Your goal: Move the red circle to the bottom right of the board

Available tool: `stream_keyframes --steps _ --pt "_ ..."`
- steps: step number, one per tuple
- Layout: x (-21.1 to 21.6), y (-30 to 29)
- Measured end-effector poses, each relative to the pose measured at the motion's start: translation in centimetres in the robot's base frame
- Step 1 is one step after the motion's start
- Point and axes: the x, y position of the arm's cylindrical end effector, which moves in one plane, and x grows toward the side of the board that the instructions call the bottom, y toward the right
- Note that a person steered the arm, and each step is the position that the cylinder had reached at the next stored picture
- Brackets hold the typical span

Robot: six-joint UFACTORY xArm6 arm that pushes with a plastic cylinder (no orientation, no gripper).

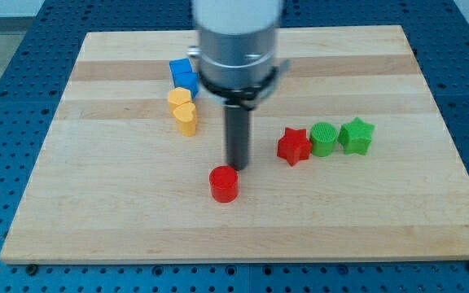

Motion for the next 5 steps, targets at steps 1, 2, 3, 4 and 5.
stream_keyframes --steps 1,2,3,4,5 --pt "0.7 -4.3" --pt "2.9 -3.0" --pt "3.8 3.8" --pt "4.0 11.2" --pt "3.9 10.8"
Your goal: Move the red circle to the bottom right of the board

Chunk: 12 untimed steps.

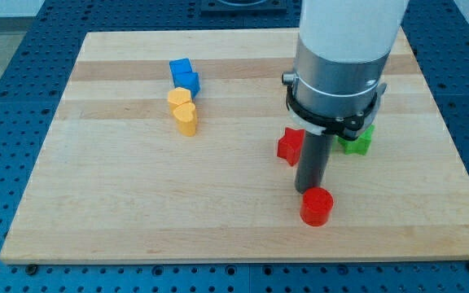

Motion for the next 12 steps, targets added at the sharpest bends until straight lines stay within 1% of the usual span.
stream_keyframes --steps 1,2,3,4,5,6,7,8,10,11,12 --pt "0.2 -4.2" --pt "3.6 -5.5" --pt "4.2 -1.8" --pt "3.6 3.7" --pt "3.5 5.8" --pt "1.9 4.0" --pt "-0.8 3.9" --pt "-1.7 5.5" --pt "1.3 10.5" --pt "1.0 11.7" --pt "-3.5 12.3"
